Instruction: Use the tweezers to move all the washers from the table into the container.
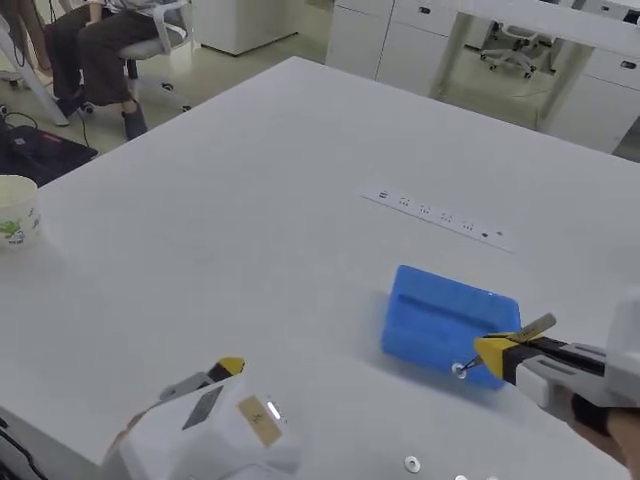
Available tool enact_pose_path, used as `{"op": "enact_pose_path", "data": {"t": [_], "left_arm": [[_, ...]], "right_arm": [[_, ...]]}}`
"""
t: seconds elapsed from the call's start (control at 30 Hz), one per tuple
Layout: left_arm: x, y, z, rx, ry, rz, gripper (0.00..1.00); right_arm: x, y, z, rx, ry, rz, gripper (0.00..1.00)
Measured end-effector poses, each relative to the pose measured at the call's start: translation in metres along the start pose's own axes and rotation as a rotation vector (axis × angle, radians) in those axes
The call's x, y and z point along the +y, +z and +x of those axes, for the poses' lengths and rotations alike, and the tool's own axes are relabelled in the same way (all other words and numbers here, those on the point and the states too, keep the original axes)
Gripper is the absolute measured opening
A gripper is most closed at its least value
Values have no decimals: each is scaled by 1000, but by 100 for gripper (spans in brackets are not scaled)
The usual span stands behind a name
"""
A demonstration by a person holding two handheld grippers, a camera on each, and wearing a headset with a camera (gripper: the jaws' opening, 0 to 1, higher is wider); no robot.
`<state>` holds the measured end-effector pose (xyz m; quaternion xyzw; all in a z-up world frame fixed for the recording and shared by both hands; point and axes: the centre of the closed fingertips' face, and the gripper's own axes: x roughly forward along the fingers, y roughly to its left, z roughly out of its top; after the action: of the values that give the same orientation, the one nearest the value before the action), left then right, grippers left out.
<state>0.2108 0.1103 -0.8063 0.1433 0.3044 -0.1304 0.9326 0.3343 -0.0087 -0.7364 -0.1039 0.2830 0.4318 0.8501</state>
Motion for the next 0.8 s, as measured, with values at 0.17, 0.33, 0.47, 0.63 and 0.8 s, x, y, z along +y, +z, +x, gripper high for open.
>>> {"op": "enact_pose_path", "data": {"t": [0.17,0.33,0.47,0.63,0.8], "left_arm": [[0,-1,0,2,0,0,84],[-1,-1,0,0,-6,2,84],[-2,-2,1,7,-9,10,84],[-1,-2,0,9,-5,3,84],[-2,-4,1,15,-7,11,84]], "right_arm": [[-3,8,5,-6,2,-8,1],[-10,16,13,-12,-5,-21,1],[-11,20,18,-17,-6,-24,1],[-17,22,26,-16,-10,-32,1],[-26,19,38,-6,-24,-32,1]]}}
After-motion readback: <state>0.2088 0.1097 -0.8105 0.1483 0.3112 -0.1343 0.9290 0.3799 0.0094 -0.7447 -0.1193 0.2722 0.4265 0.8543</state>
